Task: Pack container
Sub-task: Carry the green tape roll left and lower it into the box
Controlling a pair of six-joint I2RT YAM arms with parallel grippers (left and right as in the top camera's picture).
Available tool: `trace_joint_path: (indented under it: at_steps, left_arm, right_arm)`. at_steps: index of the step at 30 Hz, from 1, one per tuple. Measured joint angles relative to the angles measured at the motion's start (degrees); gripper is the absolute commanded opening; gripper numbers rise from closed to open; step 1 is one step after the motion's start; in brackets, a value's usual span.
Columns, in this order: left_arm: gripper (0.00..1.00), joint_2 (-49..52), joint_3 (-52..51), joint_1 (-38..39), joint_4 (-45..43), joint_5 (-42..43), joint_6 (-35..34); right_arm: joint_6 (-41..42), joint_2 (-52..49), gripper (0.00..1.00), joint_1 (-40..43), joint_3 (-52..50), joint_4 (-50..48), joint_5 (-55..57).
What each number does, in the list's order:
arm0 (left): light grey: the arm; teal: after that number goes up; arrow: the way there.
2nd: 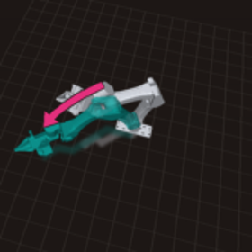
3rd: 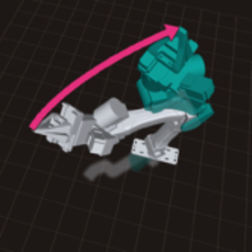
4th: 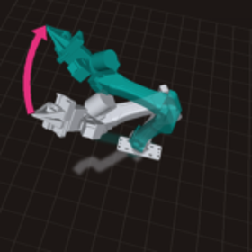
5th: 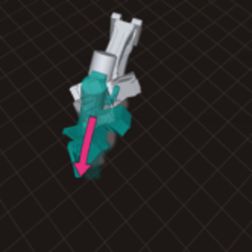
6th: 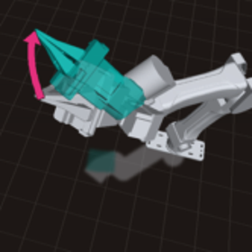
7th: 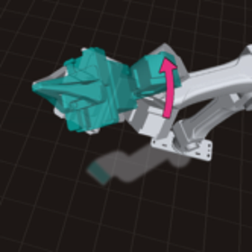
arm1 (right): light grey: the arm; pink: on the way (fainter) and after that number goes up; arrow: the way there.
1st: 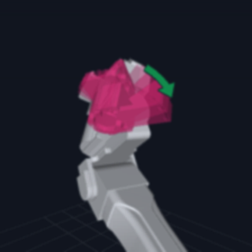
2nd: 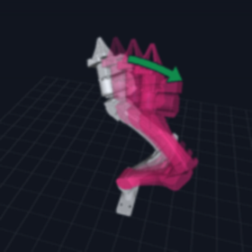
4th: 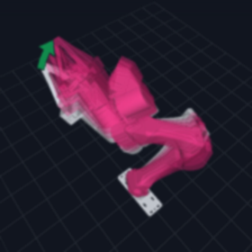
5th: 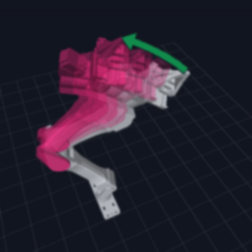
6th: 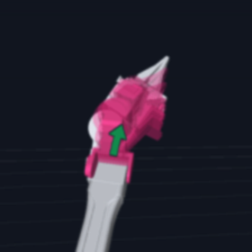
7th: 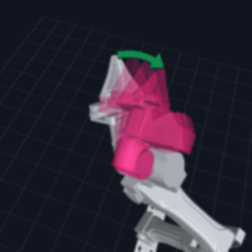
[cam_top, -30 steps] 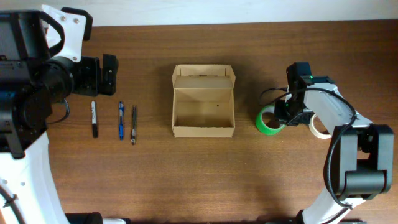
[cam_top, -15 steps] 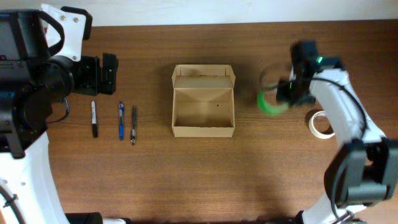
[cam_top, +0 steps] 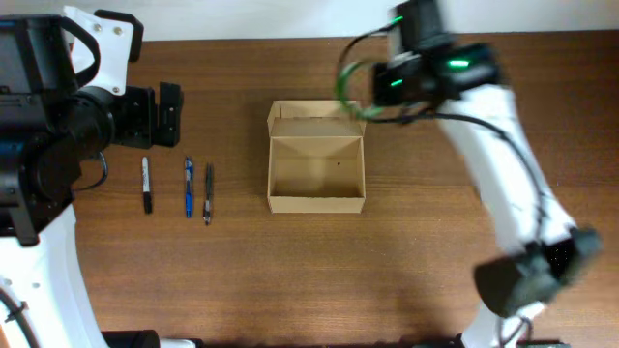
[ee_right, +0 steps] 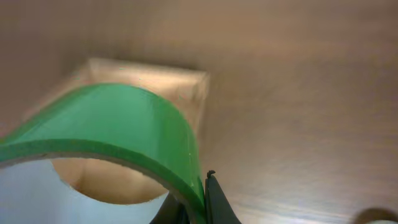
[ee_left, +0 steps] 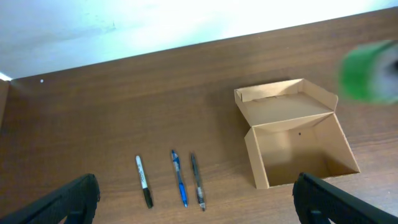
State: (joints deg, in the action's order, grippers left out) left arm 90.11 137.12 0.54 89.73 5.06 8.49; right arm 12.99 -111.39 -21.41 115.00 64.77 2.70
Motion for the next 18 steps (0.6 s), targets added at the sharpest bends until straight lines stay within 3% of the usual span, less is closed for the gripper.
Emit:
trace_joint_path:
  at_steps: [9,18]
  left_arm:
    - [0.99,0.0,0.0,0.0,-0.02,0.0,0.0]
    - [0.99,0.0,0.0,0.0,-0.02,0.0,0.0]
  right_arm:
    - [-0.2,-9.11,0.04,-11.58,-0.94,3.15,-0.61]
    - [-1.36,-10.54,0.04,-12.11,-0.94,5.31,-0.28]
